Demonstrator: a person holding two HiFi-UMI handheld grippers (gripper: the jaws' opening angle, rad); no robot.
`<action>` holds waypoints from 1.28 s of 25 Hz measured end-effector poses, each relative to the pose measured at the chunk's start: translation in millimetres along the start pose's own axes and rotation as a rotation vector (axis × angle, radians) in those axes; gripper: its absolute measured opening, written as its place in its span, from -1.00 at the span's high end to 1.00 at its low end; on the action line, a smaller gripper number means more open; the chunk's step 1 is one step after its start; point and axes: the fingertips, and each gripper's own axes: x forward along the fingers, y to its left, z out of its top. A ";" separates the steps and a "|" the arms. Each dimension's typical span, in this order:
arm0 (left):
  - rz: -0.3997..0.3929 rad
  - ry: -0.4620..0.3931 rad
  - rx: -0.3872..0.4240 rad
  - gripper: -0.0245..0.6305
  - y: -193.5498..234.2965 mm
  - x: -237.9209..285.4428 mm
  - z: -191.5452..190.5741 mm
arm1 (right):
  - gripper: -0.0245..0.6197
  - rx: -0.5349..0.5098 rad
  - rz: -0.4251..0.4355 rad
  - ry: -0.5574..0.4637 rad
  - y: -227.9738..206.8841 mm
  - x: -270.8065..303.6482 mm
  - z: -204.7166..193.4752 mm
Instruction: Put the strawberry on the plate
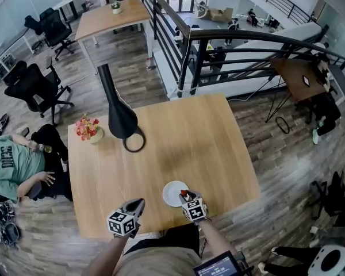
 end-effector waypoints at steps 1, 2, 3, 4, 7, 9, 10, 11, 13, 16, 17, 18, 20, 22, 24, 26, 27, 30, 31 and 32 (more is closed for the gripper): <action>0.002 0.004 -0.001 0.92 0.4 1.0 -1.7 | 0.49 0.000 0.001 0.006 -0.4 2.8 -3.9; 0.005 0.008 -0.001 0.91 0.8 2.1 -3.2 | 0.49 -0.001 0.003 0.011 -0.5 5.1 -7.0; 0.007 0.011 -0.001 0.92 1.1 3.4 -4.3 | 0.49 -0.003 0.006 0.018 -0.1 6.7 -9.4; 0.008 0.014 -0.002 0.92 1.4 4.6 -5.1 | 0.49 -0.004 0.010 0.027 0.4 7.7 -11.0; 0.011 0.022 -0.005 0.92 2.6 6.9 -7.6 | 0.49 -0.011 0.011 0.038 1.4 13.5 -14.2; 0.013 0.027 -0.010 0.92 3.1 6.7 -10.2 | 0.49 -0.017 0.013 0.049 3.6 17.7 -17.6; 0.015 0.028 -0.013 0.92 3.3 6.4 -11.5 | 0.49 -0.021 0.014 0.058 4.5 19.1 -18.7; 0.019 0.030 -0.015 0.92 3.8 6.3 -12.8 | 0.49 -0.025 0.014 0.067 4.8 20.6 -19.5; 0.028 0.034 -0.021 0.92 5.3 6.6 -15.3 | 0.49 -0.028 0.014 0.083 3.9 25.0 -21.7; 0.038 0.035 -0.029 0.92 8.1 6.2 -16.5 | 0.49 -0.041 0.028 0.102 4.1 34.3 -26.4; 0.041 0.033 -0.032 0.91 9.5 5.6 -16.3 | 0.49 -0.046 0.032 0.109 4.9 36.8 -27.2; 0.045 0.032 -0.034 0.92 11.2 4.6 -16.3 | 0.49 -0.050 0.036 0.117 5.9 38.7 -27.4; 0.057 0.031 -0.037 0.92 14.8 2.8 -17.0 | 0.49 -0.051 0.043 0.129 7.3 43.3 -29.4; 0.067 0.028 -0.043 0.92 17.5 1.1 -17.9 | 0.49 -0.055 0.047 0.139 7.3 46.9 -31.3; 0.077 0.027 -0.052 0.92 19.9 -1.2 -19.5 | 0.49 -0.065 0.051 0.145 7.6 49.7 -31.8; 0.088 0.026 -0.060 0.92 22.7 -4.0 -22.3 | 0.49 -0.074 0.054 0.144 9.0 53.7 -32.3; 0.093 0.026 -0.063 0.92 24.0 -5.2 -23.7 | 0.49 -0.075 0.054 0.150 9.9 54.5 -32.7; 0.107 0.024 -0.072 0.91 25.5 -8.3 -26.5 | 0.49 -0.076 0.054 0.166 9.6 57.5 -35.8; 0.112 0.023 -0.074 0.92 25.3 -9.2 -27.2 | 0.49 -0.078 0.055 0.170 9.0 58.9 -38.0; 0.116 0.022 -0.075 0.92 24.9 -10.3 -28.2 | 0.49 -0.082 0.056 0.175 8.9 59.5 -40.3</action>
